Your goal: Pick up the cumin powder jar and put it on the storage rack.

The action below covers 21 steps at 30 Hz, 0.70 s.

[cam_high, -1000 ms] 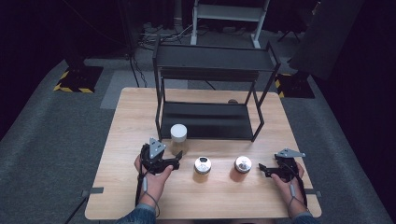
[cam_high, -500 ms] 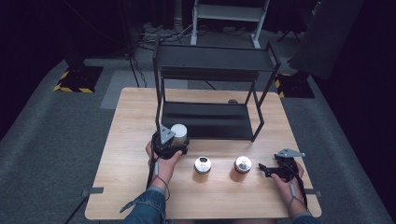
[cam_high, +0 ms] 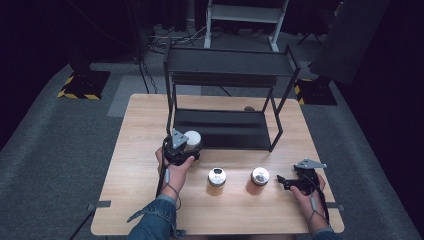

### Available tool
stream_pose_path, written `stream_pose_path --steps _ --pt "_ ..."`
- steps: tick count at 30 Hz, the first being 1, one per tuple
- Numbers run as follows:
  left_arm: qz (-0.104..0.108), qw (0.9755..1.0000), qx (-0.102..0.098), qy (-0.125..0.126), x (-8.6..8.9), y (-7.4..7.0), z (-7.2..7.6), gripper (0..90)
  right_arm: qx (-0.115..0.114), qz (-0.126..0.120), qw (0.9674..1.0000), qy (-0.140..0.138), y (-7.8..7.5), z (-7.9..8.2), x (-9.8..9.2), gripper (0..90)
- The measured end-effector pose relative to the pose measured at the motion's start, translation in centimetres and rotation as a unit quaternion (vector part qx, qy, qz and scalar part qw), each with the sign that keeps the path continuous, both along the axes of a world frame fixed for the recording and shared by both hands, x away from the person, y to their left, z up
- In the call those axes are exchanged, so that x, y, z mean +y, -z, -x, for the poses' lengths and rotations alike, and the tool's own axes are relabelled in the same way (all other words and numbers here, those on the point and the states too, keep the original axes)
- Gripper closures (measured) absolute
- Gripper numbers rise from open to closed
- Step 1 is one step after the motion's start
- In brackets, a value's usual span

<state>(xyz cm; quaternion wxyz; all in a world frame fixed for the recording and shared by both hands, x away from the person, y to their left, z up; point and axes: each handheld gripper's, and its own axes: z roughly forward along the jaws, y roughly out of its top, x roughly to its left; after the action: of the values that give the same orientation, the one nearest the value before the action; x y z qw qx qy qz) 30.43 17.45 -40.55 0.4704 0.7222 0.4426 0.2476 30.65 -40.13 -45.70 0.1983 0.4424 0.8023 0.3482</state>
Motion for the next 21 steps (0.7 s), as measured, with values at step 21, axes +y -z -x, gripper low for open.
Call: stream_pose_path --steps 21 --pt "-0.031 0.9995 0.006 -0.006 -2.4 -1.9 -7.6 33.5 0.0 0.0 1.0 0.001 0.0 0.0 0.0 8.9"
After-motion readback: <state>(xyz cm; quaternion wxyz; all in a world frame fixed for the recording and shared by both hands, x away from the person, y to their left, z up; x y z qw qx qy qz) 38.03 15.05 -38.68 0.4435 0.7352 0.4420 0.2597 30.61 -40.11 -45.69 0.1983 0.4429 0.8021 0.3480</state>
